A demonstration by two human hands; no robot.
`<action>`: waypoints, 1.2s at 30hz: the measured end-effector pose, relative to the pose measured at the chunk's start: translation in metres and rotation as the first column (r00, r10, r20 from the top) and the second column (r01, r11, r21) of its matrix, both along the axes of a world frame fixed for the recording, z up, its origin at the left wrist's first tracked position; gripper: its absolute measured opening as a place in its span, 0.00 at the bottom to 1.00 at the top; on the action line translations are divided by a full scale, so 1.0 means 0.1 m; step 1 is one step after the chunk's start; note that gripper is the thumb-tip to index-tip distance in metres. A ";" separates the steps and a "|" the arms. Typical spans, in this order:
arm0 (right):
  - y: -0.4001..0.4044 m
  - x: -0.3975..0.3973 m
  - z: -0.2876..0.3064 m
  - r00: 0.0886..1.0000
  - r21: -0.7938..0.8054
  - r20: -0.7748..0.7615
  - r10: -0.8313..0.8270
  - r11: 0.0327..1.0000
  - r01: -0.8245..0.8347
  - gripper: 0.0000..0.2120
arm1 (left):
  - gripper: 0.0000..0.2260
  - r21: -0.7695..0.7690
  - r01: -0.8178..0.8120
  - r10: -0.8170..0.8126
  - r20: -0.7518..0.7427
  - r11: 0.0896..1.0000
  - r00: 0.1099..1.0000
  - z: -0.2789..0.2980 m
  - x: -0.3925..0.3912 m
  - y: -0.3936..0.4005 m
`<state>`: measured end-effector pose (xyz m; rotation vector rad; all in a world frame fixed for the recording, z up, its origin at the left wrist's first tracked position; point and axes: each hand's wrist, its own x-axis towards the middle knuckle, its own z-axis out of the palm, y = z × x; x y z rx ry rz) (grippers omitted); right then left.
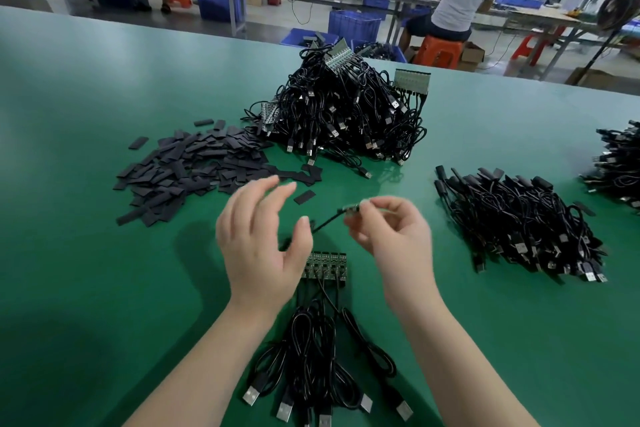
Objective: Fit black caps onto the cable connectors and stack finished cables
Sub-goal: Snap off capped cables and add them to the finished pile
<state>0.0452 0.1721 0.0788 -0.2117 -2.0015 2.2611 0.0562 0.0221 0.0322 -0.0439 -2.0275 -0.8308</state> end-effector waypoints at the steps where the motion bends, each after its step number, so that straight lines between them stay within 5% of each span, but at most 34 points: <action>1: 0.00 -0.03 -0.09 0.996 0.040 0.076 0.038 0.998 -0.041 0.02 | 0.18 -0.091 -0.009 0.014 0.059 0.996 0.998 0.00 0.00 0.02; 3: 0.02 -0.07 -0.22 0.976 0.096 0.189 0.112 0.987 -0.132 0.03 | 0.19 -0.177 0.114 -0.068 0.244 0.978 0.967 0.00 0.01 0.09; 6: 0.07 -0.15 -0.31 0.956 0.325 0.261 0.137 0.920 -0.221 0.02 | 0.20 -0.108 0.322 -0.237 0.470 0.941 0.850 -0.05 0.03 0.17; 8: 0.11 -0.23 -0.29 0.953 0.518 0.267 0.144 0.812 -0.268 0.03 | 0.17 -0.007 0.363 -0.301 0.542 0.932 0.784 -0.10 0.01 0.15; 12: 0.11 -0.42 -0.13 0.907 0.574 0.340 0.250 0.708 -0.411 0.07 | 0.19 -0.017 0.346 -0.269 0.592 0.938 0.760 -0.19 -0.05 0.06; 16: -0.02 -0.78 -0.02 0.992 0.830 0.023 0.120 0.551 -0.086 0.09 | 0.12 -0.091 0.357 -0.243 0.576 0.930 0.780 -0.19 -0.08 0.08; 18: -0.17 -0.98 -0.03 0.982 0.857 -0.013 0.188 0.509 -0.086 0.10 | 0.12 -0.095 0.370 -0.252 0.576 0.924 0.778 -0.21 -0.09 0.07; 23: -0.56 -1.46 -0.26 0.862 0.961 0.139 0.488 0.143 -0.236 0.19 | 0.14 -0.132 0.393 -0.250 0.581 0.910 0.775 -0.24 -0.10 0.06; 26: -0.62 -1.58 -0.40 0.826 0.958 0.285 0.486 -0.116 -0.263 0.19 | 0.13 -0.142 0.398 -0.257 0.562 0.907 0.787 -0.24 -0.09 0.06; 28: -0.62 -1.58 -0.44 0.867 0.968 0.228 0.444 -0.197 -0.154 0.17 | 0.12 -0.145 0.395 -0.257 0.551 0.907 0.794 -0.24 -0.10 0.06; 31: -0.60 -1.53 -0.45 0.909 0.989 0.117 0.399 -0.134 -0.069 0.17 | 0.12 -0.148 0.386 -0.250 0.546 0.910 0.799 -0.24 -0.09 0.07; 36: -0.41 -1.44 -0.40 0.902 0.925 0.205 0.380 0.226 -0.305 0.18 | 0.12 -0.122 0.355 -0.236 0.548 0.927 0.803 -0.28 -0.10 0.07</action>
